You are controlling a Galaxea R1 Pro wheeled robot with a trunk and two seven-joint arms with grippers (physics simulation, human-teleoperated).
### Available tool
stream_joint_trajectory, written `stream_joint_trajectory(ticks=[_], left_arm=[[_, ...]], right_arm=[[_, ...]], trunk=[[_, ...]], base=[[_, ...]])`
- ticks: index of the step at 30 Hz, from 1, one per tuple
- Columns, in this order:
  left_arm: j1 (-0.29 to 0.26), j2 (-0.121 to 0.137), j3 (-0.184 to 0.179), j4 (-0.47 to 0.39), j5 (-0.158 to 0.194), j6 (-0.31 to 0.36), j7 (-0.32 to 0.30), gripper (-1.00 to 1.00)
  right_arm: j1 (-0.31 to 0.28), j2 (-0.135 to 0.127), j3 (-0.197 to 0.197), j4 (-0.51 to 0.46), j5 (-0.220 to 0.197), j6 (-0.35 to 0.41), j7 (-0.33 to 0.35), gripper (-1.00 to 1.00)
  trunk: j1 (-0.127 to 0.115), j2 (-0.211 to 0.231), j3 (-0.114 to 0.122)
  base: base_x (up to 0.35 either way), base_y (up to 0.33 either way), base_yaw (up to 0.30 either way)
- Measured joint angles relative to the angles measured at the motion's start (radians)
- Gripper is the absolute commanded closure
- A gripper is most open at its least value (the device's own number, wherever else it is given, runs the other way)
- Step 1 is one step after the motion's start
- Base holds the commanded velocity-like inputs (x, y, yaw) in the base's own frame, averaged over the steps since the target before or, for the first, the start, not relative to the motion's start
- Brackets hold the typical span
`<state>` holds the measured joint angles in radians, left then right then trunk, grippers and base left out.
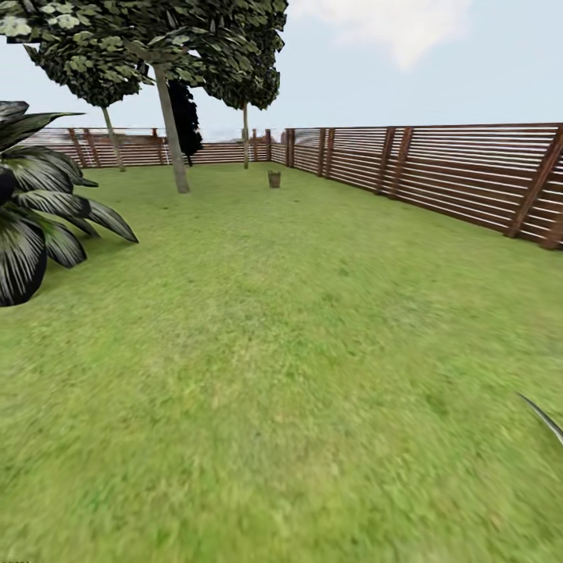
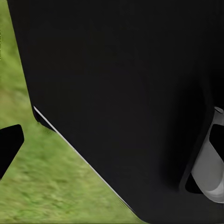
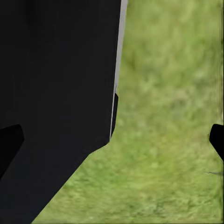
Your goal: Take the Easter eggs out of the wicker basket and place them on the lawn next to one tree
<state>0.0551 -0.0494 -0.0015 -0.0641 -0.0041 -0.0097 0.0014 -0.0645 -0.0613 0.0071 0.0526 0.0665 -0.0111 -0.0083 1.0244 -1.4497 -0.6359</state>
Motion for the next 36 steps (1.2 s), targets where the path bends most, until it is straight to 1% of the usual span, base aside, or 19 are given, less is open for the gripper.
stream_joint_trajectory(ticks=[10,13,21,27,36], left_arm=[[0.0,0.0,0.0,0.0,0.0,0.0,0.0,-1.0],[0.0,0.0,0.0,0.0,0.0,0.0,0.0,-1.0],[0.0,0.0,0.0,0.0,0.0,0.0,0.0,-1.0],[0.0,0.0,0.0,0.0,0.0,0.0,0.0,-1.0],[0.0,0.0,-0.001,0.0,0.0,0.001,0.0,-1.0]], right_arm=[[0.0,0.0,0.001,0.0,0.002,0.0,0.0,-1.0],[0.0,-0.001,0.001,0.0,0.003,0.0,0.001,-1.0],[0.0,-0.002,0.003,0.0,0.004,0.0,0.001,-1.0],[0.0,-0.002,0.002,0.0,0.004,-0.001,0.003,-1.0],[0.0,-0.002,0.003,0.0,0.004,0.0,0.003,-1.0]], trunk=[[0.0,0.0,0.0],[0.0,0.0,0.0],[0.0,0.0,0.0],[0.0,0.0,0.0],[0.0,0.0,0.0]], base=[[0.336,0.0,0.293],[0.337,0.0,0.156],[0.336,0.0,0.017],[0.336,0.0,-0.168],[0.336,0.0,-0.014]])
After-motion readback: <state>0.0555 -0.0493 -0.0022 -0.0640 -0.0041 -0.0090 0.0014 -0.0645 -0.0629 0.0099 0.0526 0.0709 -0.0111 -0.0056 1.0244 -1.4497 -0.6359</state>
